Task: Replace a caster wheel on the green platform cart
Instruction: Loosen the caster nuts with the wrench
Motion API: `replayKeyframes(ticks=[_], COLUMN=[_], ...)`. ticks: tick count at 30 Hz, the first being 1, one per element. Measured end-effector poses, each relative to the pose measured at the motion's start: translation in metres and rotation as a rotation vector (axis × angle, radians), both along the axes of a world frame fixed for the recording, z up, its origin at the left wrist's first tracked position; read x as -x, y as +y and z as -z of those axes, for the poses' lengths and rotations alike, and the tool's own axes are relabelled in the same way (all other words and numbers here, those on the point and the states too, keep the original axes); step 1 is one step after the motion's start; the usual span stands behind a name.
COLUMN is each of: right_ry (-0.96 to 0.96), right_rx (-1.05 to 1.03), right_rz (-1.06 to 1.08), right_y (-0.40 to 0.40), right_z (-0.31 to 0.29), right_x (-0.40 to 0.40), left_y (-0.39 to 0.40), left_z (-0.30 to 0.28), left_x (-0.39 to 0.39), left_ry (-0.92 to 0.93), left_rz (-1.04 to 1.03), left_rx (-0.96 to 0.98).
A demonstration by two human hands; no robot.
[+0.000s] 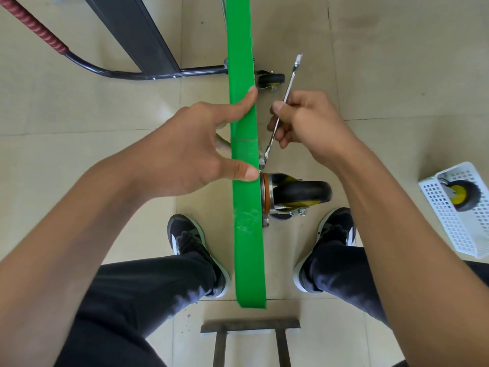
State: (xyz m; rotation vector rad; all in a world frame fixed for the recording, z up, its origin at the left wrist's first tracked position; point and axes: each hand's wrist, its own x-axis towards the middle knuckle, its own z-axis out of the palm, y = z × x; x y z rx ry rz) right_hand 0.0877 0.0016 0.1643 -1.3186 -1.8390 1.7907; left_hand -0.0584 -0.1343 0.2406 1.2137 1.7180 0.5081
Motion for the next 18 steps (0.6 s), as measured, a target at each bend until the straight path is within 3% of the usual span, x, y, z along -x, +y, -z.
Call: replayKeyframes(ticks=[5,18], right_ry=[-0.023,-0.004], right_rx=[0.211,0.424], right_rz=[-0.061,-0.133], right_y=[0.014,0.018], right_z=[0.008,0.023], right_x=[0.010,0.015], left_y=[0.000,0.001], left_z=[0.001,0.000], left_x=[0.000,0.001], left_ry=[-0.026,-0.026], left_rz=[-0.003,0.009], left_rx=[-0.006,-0.005])
